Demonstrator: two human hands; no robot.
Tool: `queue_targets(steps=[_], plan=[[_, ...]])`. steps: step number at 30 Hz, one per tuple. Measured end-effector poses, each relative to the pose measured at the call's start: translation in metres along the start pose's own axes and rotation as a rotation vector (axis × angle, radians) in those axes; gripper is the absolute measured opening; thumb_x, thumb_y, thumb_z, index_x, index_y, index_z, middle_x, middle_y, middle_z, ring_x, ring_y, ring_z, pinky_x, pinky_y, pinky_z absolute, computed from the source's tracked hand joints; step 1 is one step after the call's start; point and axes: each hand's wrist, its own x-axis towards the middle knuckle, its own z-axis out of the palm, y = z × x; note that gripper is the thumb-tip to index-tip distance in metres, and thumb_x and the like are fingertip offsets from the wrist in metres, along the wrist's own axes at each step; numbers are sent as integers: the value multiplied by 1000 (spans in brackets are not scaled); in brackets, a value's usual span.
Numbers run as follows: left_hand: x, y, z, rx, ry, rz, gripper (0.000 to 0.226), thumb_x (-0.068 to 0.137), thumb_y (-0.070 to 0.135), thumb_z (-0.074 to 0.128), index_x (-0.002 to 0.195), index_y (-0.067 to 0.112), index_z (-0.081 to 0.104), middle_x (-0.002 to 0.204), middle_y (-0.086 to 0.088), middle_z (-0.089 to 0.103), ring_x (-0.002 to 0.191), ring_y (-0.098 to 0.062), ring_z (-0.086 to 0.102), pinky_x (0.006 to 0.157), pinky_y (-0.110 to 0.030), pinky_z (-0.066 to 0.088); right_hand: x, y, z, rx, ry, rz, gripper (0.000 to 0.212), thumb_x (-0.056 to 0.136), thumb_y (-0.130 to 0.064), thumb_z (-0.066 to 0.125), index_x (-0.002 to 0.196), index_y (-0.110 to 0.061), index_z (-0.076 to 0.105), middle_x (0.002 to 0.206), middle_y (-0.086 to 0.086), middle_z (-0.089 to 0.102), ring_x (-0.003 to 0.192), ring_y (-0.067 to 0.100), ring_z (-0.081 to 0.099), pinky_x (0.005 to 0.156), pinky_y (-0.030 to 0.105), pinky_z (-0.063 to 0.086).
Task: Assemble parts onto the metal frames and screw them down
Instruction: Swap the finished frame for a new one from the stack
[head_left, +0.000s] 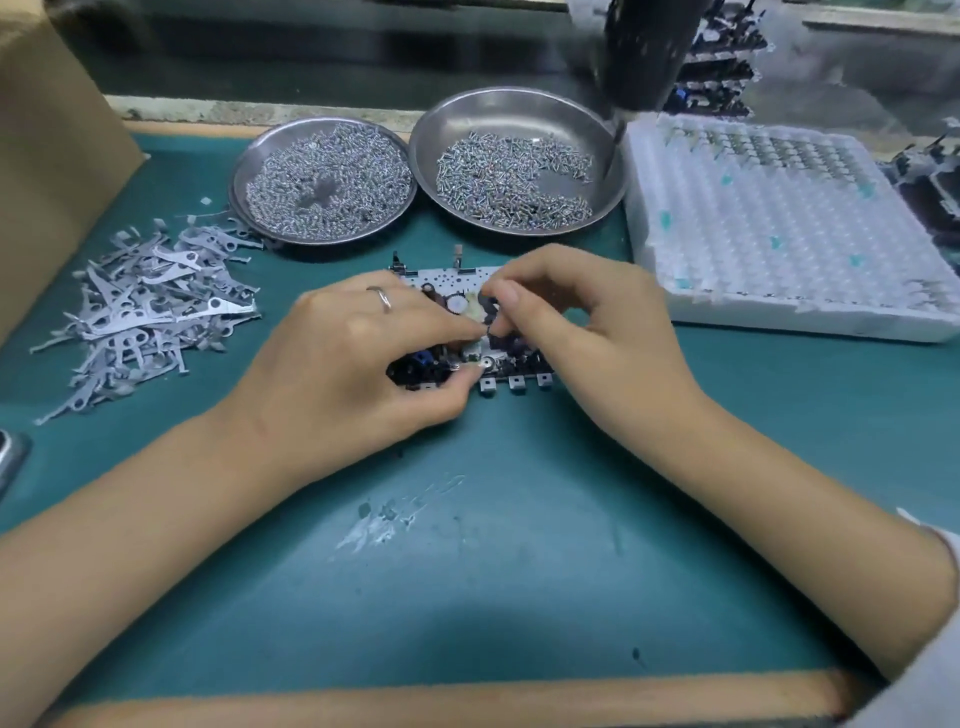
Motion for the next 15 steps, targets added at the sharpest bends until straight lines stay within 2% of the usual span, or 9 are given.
queue_targets(steps=[3,8,11,15], plan=[[-1,0,1,5,10,16,18,76,14,75,93,6,75,79,-2,72,67,-18,60,74,-26,50,2,4,0,-40,-111,62,10,91,-12,61,87,-8,69,66,-10,64,70,13,58,75,32,48],[-2,-1,2,2,27,38,18,77,14,74,92,4,75,76,-2,71,66,-20,62,74,-25,49,1,6,0,7,-72,59,10,91,-12,61,87,-12,70,66,-10,65,67,10,59,64,21,48],[-2,-1,2,8,39,59,17,77,13,75,91,3,75,74,-5,71,64,-23,62,71,-30,51,0,6,2,-4,-108,60,10,91,-12,61,87,-13,70,65,-8,65,65,11,59,67,22,46],[-3,-2,4,11,59,70,15,77,12,75,90,3,75,73,-6,71,64,-24,63,71,-33,51,2,6,2,-35,-121,64,11,91,-11,60,86,-11,70,63,-11,63,63,6,57,64,12,41]])
